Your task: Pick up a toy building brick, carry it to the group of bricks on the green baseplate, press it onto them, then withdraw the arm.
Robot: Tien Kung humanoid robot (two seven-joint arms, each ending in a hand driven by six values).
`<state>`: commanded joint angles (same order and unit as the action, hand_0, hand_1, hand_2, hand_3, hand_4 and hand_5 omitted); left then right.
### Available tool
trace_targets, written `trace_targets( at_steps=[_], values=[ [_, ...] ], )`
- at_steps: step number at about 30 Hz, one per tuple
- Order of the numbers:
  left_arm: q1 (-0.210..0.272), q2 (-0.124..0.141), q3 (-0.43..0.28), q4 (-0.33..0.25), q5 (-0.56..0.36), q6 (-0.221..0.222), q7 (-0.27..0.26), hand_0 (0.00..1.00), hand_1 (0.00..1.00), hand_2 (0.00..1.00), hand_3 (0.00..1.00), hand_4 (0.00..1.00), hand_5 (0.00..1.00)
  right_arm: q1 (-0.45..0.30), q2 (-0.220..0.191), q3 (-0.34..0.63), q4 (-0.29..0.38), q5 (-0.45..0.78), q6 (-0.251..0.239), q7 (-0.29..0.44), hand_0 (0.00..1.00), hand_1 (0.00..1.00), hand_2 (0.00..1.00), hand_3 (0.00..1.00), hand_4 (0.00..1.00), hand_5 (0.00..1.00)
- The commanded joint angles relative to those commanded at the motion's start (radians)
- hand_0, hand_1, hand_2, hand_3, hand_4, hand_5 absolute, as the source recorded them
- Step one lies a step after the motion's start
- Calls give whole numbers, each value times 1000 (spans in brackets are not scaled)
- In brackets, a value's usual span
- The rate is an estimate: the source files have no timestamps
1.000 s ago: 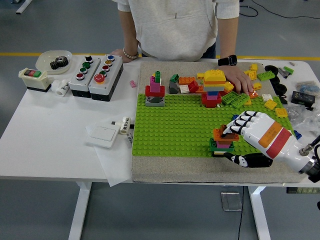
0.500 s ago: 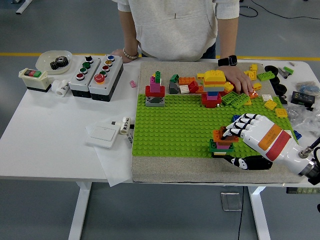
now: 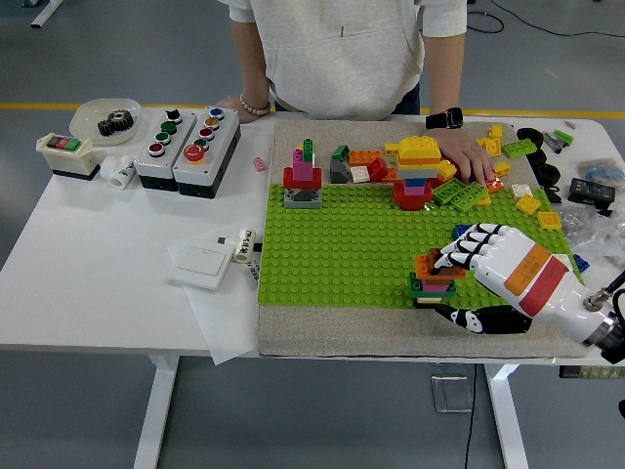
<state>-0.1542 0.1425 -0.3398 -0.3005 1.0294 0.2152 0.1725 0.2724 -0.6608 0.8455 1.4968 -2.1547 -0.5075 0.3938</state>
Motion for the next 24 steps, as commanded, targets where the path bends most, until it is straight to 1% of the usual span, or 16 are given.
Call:
trace_targets(
  at_steps=[7,17,22,23,24],
  values=[
    [2,1,-5,0,9,-4,2,681,611,744,661,760,654,-4,0,14,2,7,-15,0,600,585,629,595,767,454],
    [0,2,-6,0,13,-7,2,682,610,744,658,759,654,-4,0,21,1,5,-16,-3,597,587,635,597,767,447],
    [-2,2,0,-1,4,-6,-1,682,610,744,658,759,654,2,6,22,-20,1,-8,-13,597,587,635,597,767,447],
    [-3,2,0,-1,4,-6,-2,680,609,744,659,758,654,4,8,23,-23,1,-8,-15,622,600,644,596,767,449],
    [-3,2,0,-1,4,-6,-2,680,609,744,659,758,654,5,9,23,-25,2,-9,-15,622,600,644,596,767,449]
  ],
)
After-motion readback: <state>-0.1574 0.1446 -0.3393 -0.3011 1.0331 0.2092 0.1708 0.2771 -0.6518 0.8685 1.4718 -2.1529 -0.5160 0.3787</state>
